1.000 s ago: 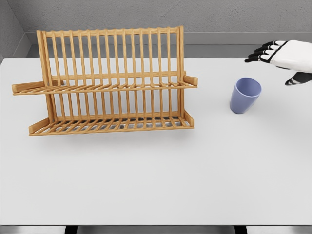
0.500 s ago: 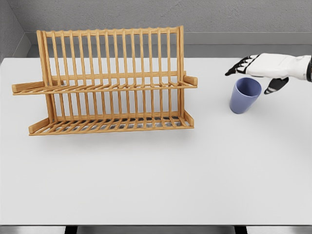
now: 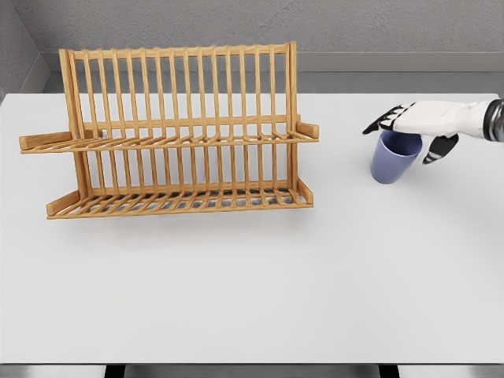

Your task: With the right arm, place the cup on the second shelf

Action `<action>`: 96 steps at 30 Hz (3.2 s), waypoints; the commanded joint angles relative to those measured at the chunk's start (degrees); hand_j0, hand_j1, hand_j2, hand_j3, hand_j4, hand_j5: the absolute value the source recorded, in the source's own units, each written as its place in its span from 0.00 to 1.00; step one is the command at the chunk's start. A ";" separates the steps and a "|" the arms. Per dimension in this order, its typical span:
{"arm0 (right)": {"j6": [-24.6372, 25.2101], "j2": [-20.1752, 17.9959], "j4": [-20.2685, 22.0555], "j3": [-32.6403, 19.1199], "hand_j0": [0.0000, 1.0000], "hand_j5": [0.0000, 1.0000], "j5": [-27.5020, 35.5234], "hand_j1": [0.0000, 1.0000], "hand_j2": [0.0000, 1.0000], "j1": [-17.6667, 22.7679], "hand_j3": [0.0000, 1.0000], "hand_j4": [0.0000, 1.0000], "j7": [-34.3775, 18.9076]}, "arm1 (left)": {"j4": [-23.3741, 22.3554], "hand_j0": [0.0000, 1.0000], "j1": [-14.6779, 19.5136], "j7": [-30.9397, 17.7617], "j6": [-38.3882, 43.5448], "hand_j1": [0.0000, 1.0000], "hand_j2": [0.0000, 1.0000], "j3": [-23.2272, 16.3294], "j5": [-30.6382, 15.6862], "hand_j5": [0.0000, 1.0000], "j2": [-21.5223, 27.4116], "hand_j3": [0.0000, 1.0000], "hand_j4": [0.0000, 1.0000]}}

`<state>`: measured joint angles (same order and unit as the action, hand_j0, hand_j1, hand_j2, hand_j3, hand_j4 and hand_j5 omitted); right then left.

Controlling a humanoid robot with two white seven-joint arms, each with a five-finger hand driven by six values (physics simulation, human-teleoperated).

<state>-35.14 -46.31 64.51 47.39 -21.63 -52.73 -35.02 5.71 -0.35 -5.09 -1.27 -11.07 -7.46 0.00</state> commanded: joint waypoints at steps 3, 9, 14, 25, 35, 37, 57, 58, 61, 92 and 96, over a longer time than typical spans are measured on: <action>0.14 0.78 -0.79 -0.02 0.92 0.92 0.27 0.92 0.92 -0.09 0.92 0.92 0.02 | 0.00 1.00 0.00 -0.01 0.04 1.00 1.00 -0.01 -0.01 1.00 0.00 1.00 1.00; 0.14 1.04 -0.44 -0.02 0.82 0.82 0.27 0.82 0.82 -0.09 0.82 0.82 0.02 | 0.00 1.00 0.00 -0.01 0.04 1.00 1.00 -0.01 -0.01 1.00 0.00 1.00 1.00; 0.14 1.04 -0.35 -0.02 0.74 0.74 0.27 0.74 0.74 -0.09 0.74 0.74 0.02 | 0.00 1.00 0.00 -0.01 0.04 1.00 1.00 -0.01 -0.01 1.00 0.00 1.00 1.00; 0.14 1.04 -0.09 -0.64 0.66 0.66 0.27 0.66 0.66 -0.88 0.66 0.66 0.02 | 0.00 1.00 0.00 -0.01 0.04 1.00 1.00 -0.01 -0.01 1.00 0.00 1.00 1.00; 0.14 1.04 0.17 -0.90 0.65 0.65 0.62 0.65 0.65 -2.02 0.65 0.65 0.02 | 0.00 1.00 0.00 -0.01 -0.05 1.00 1.00 -0.01 -0.01 1.00 0.00 1.00 1.00; 0.14 0.96 0.18 -0.90 0.65 0.65 0.80 0.65 0.65 -2.20 0.65 0.65 0.02 | 0.00 1.00 0.00 -0.01 0.04 1.00 1.00 -0.01 -0.01 1.00 0.00 1.00 1.00; 0.14 0.60 4.48 -6.08 0.64 0.64 0.97 0.64 0.64 -3.52 0.64 0.64 0.02 | 0.00 1.00 0.00 -0.01 0.04 1.00 1.00 -0.01 -0.01 1.00 0.00 1.00 1.00; 0.14 0.43 4.74 -7.58 0.64 0.64 0.97 0.64 0.64 -3.16 0.64 0.64 0.02 | 0.00 1.00 0.00 -0.01 -0.05 1.00 1.00 -0.01 -0.01 1.00 0.00 1.00 1.00; 0.14 0.25 5.62 -8.37 0.64 0.64 0.97 0.64 0.64 -3.43 0.64 0.64 0.02 | 0.00 1.00 0.00 -0.01 -0.05 1.00 1.00 -0.01 -0.01 1.00 0.00 1.00 1.00; 0.14 -2.56 27.24 -14.00 0.65 0.65 0.97 0.65 0.65 -2.55 0.65 0.65 0.02 | 0.00 1.00 0.00 -0.01 -0.05 1.00 1.00 -0.01 -0.01 1.00 0.00 1.00 1.00; 0.14 -2.30 30.23 -13.73 0.65 0.65 0.97 0.65 0.65 -2.20 0.65 0.65 0.02 | 0.00 1.00 0.00 -0.01 -0.05 1.00 1.00 -0.01 -0.01 1.00 0.00 1.00 1.00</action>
<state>-35.18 -48.69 93.38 33.54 -20.88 -54.84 -35.04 5.72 -0.35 -5.09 -1.28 -11.08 -7.46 0.00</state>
